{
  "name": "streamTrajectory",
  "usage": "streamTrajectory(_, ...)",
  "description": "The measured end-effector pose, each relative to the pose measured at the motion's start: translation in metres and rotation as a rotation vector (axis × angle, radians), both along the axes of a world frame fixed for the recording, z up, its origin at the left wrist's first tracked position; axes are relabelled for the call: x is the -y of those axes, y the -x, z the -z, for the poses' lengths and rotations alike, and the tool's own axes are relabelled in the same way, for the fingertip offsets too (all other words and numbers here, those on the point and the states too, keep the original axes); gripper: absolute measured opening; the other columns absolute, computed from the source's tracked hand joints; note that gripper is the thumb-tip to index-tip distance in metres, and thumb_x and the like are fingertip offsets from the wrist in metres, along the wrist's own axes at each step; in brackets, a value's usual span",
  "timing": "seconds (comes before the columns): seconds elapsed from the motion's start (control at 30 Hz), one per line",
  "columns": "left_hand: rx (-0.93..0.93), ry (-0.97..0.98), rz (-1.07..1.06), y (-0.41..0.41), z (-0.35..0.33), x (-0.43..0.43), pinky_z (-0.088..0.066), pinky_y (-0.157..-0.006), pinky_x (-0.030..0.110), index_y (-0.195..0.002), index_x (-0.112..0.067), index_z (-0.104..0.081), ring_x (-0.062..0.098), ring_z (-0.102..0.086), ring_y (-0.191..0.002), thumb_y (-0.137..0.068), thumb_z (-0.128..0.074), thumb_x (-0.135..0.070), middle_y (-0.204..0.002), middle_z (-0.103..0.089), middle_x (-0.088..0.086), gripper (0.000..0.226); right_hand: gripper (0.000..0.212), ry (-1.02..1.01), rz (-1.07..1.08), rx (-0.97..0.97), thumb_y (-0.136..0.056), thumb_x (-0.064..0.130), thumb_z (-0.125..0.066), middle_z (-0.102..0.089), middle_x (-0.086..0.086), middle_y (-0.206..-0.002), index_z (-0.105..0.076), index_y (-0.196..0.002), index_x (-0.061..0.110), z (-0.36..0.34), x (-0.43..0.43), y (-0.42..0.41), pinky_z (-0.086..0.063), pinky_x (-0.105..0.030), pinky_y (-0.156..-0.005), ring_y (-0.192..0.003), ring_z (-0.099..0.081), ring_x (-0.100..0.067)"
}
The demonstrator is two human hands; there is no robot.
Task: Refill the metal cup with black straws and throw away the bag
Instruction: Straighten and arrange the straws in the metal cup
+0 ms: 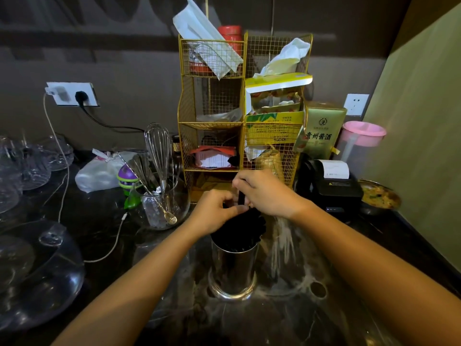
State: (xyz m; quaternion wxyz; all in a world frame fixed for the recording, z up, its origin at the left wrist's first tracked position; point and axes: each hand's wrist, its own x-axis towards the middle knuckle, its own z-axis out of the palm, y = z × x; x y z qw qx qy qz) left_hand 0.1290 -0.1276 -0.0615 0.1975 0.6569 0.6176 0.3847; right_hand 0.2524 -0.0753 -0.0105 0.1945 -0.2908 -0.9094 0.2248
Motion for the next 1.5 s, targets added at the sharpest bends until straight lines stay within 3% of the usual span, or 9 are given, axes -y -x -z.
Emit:
streamTrajectory(0.27,-0.301,0.063,-0.055,-0.001,0.008,0.000,-0.036,-0.096,0.045,-0.103,-0.010,-0.062,0.029,-0.044,-0.110,-0.079,-0.061,-0.025,-0.114,-0.060,0.012,0.028,0.034,-0.176,-0.065,0.298,-0.095,0.024,-0.029,-0.057,-0.013,-0.116,-0.053,-0.113,0.006,0.033,0.000,0.000,-0.036,-0.039,-0.096,-0.108,-0.047,-0.028)
streamTrajectory(0.43,-0.396,0.060,-0.077,0.003,0.015,0.004,-0.030,-0.100,0.041,-0.117,-0.013,-0.056,0.027,-0.035,-0.122,-0.082,-0.056,-0.021,-0.132,-0.049,0.009,0.036,0.061,-0.020,-0.035,0.518,-0.095,0.043,-0.021,0.000,-0.003,-0.157,-0.002,-0.143,0.012,0.041,0.004,-0.004,-0.004,-0.044,-0.116,-0.143,0.004,-0.019)
streamTrajectory(0.57,-0.359,0.071,-0.052,0.006,0.017,0.005,-0.028,-0.106,0.043,-0.118,-0.013,-0.055,0.025,-0.031,-0.127,-0.081,-0.057,-0.019,-0.135,-0.046,0.008,0.038,0.069,0.043,-0.050,0.575,-0.091,0.052,-0.015,0.014,-0.001,-0.155,0.014,-0.141,0.015,0.048,0.004,-0.005,0.007,-0.044,-0.116,-0.141,0.018,-0.015)
streamTrajectory(0.73,-0.328,0.068,-0.034,0.008,0.009,0.005,-0.027,-0.107,0.042,-0.125,-0.014,-0.047,0.025,-0.032,-0.127,-0.079,-0.061,-0.023,-0.137,-0.044,0.008,0.049,0.068,0.107,-0.040,0.418,-0.090,0.052,-0.022,0.010,0.001,-0.156,0.009,-0.142,0.020,0.040,0.002,-0.008,0.002,-0.043,-0.118,-0.142,0.013,-0.015)
streamTrajectory(0.87,-0.265,0.050,0.005,0.011,-0.009,0.010,-0.031,-0.104,0.037,-0.124,-0.016,-0.048,0.021,-0.039,-0.123,-0.073,-0.069,-0.027,-0.130,-0.050,0.007,0.056,0.058,0.112,-0.025,0.220,-0.092,0.039,-0.036,-0.020,-0.003,-0.153,-0.014,-0.142,0.020,0.014,0.003,-0.021,-0.017,-0.030,-0.111,-0.138,-0.020,-0.016)
streamTrajectory(0.93,-0.254,0.049,0.037,0.010,-0.017,0.016,-0.038,-0.098,0.035,-0.120,-0.016,-0.052,0.020,-0.048,-0.113,-0.071,-0.071,-0.024,-0.118,-0.057,0.006,0.053,0.050,0.125,-0.006,0.172,-0.091,0.030,-0.045,-0.041,-0.006,-0.142,-0.030,-0.138,0.020,0.004,0.003,-0.030,-0.035,-0.025,-0.094,-0.116,-0.045,-0.013)
streamTrajectory(1.03,-0.263,0.041,0.066,0.002,-0.022,0.026,-0.046,-0.085,0.036,-0.107,-0.017,-0.061,0.018,-0.056,-0.091,-0.068,-0.074,-0.024,-0.091,-0.058,-0.001,0.042,0.043,0.122,-0.014,0.177,-0.086,0.022,-0.055,-0.058,-0.006,-0.121,-0.045,-0.128,0.018,0.004,0.003,-0.043,-0.044,-0.019,-0.073,-0.091,-0.056,-0.011)
streamTrajectory(1.23,-0.477,0.049,0.080,-0.019,-0.012,0.038,-0.044,-0.081,0.034,-0.108,-0.022,-0.059,0.017,-0.055,-0.091,-0.068,-0.071,-0.036,-0.090,-0.058,-0.004,0.045,0.039,0.133,-0.024,0.210,-0.075,0.014,-0.069,-0.056,0.001,-0.099,-0.058,-0.112,0.013,0.025,0.012,-0.052,-0.042,-0.006,-0.056,-0.060,-0.053,-0.002)
streamTrajectory(1.5,-0.665,0.013,0.003,-0.031,0.004,0.034,-0.036,-0.081,0.031,-0.107,-0.021,-0.058,0.019,-0.051,-0.102,-0.079,-0.059,-0.035,-0.102,-0.064,0.001,0.031,0.027,0.010,-0.014,0.194,-0.075,0.015,-0.069,-0.050,0.000,-0.089,-0.061,-0.099,0.004,0.048,0.021,-0.044,-0.032,-0.009,-0.061,-0.071,-0.045,-0.009)
